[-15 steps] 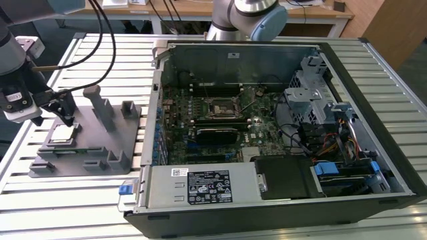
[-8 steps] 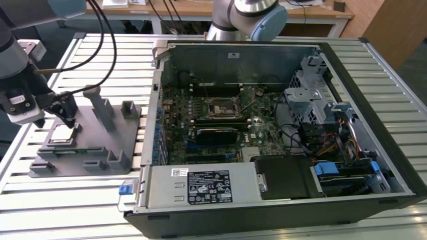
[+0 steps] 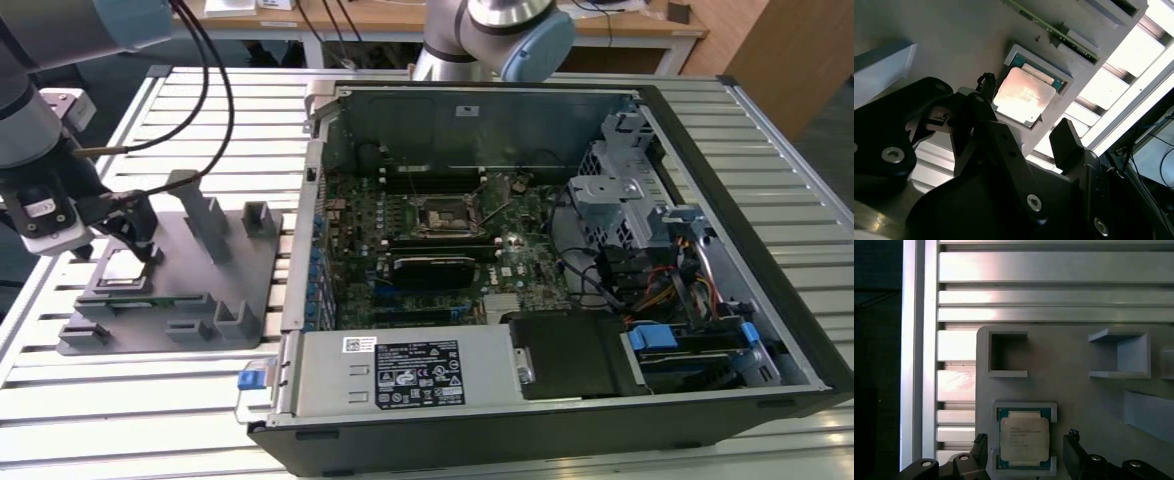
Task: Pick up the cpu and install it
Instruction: 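Pick up the cpu and move it towards the insertion slot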
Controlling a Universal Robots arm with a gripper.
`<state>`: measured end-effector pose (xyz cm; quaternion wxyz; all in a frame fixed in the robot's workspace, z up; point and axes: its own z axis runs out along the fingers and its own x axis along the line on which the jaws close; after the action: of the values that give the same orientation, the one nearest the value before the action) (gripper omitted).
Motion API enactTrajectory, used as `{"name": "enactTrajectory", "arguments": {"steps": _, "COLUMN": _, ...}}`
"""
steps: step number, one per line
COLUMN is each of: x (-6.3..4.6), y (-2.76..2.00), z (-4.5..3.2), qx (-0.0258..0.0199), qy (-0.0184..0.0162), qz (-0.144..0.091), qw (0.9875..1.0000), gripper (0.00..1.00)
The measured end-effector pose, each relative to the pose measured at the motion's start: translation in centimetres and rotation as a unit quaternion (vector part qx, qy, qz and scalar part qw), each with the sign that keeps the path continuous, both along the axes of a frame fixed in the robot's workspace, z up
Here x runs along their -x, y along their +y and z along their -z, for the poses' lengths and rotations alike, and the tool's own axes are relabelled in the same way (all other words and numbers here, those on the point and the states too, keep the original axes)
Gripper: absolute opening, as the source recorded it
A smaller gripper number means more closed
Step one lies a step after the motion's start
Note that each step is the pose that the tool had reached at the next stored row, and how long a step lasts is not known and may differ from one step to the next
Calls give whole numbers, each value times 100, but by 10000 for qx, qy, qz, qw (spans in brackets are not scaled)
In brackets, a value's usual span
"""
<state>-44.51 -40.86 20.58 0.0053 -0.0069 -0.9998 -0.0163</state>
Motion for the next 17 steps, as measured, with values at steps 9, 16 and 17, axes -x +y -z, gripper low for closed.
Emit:
{"name": "enactTrajectory", "arguments": {"steps": 9, "x": 6, "y": 0, "z": 107, "qx": 7, "qy": -7, "qz": -14, "qw": 10000, "gripper": 70}}
{"name": "enactTrajectory", "arguments": {"steps": 16, "x": 7, "y": 1, "z": 171, "qx": 38, "qy": -12, "qz": -15, "qw": 10000, "gripper": 70}}
{"name": "enactTrajectory", "arguments": {"steps": 17, "x": 7, "y": 1, "z": 177, "qx": 58, "qy": -15, "qz": -16, "qw": 10000, "gripper": 70}}
